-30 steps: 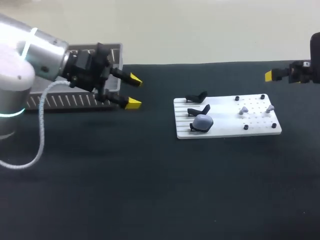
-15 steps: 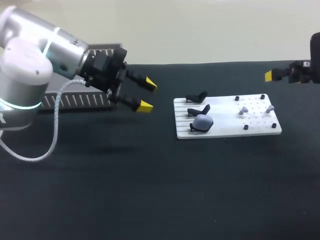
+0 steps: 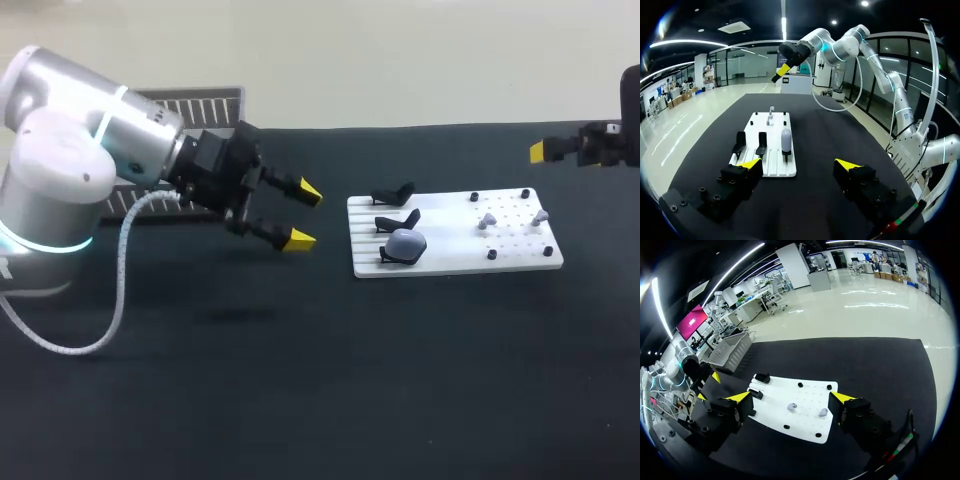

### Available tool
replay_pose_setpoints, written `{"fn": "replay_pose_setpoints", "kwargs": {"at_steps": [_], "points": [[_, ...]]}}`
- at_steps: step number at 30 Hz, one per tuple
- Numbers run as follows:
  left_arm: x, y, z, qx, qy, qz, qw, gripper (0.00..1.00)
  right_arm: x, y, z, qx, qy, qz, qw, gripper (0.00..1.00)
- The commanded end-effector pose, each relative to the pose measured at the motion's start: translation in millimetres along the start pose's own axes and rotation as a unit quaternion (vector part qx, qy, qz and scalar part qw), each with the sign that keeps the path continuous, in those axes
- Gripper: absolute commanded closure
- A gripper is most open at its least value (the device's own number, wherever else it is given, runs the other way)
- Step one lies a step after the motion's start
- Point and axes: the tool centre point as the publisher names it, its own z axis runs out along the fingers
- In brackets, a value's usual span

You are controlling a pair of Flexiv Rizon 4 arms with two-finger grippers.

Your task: Pick up each earbud case from the left stands, insert the matching earbuds, close the lid, and place the case in the box.

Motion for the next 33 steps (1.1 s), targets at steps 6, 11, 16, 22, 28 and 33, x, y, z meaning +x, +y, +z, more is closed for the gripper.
{"fn": "replay_pose_setpoints", "kwargs": {"at_steps": [6, 11, 16, 22, 28, 33], "points": [[8.5, 8.0, 15.8, 0.006, -0.007, -0.004, 1.000, 0.00, 0.3, 0.1, -0.4, 0.000, 0.000, 0.000, 1.000, 0.00], [8.1, 11.5, 26.0, 0.018, -0.010, 0.000, 1.000, 0.00, 0.3, 0.1, -0.4, 0.000, 0.000, 0.000, 1.000, 0.00], [7.5, 13.6, 33.9, 0.025, -0.018, 0.001, 1.000, 0.00, 0.3, 0.1, -0.4, 0.000, 0.000, 0.000, 1.000, 0.00], [6.9, 15.7, 42.7, 0.033, -0.023, 0.004, 0.999, 0.00, 0.3, 0.1, -0.4, 0.000, 0.000, 0.000, 1.000, 0.00], [5.1, 15.3, 52.6, 0.038, -0.024, 0.006, 0.999, 0.15, 0.3, 0.1, -0.4, 0.000, 0.000, 0.000, 1.000, 0.00], [5.3, 12.8, 61.3, 0.040, -0.023, 0.001, 0.999, 0.30, 0.3, 0.1, -0.4, 0.000, 0.000, 0.000, 1.000, 0.00]]}}
